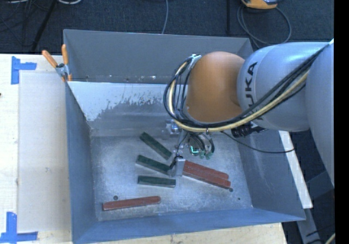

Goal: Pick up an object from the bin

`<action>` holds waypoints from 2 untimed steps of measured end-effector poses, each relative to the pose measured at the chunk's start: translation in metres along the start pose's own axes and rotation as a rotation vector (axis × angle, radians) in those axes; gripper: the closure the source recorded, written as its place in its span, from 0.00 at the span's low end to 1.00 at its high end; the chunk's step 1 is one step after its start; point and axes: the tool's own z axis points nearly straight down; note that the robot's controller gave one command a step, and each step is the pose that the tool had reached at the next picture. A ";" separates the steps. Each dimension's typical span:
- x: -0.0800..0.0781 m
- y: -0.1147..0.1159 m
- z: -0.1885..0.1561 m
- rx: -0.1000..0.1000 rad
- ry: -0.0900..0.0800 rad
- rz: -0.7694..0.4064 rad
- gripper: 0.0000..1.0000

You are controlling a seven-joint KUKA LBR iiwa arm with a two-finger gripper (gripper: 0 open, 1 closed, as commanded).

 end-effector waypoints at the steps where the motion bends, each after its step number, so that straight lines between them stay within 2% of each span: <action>1: -0.002 0.000 -0.004 -0.001 -0.007 0.002 0.00; 2: -0.026 0.003 0.042 -0.002 -0.013 0.107 0.00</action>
Offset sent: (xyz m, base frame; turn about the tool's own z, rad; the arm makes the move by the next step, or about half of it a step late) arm 0.0394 0.0055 -0.0756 0.1740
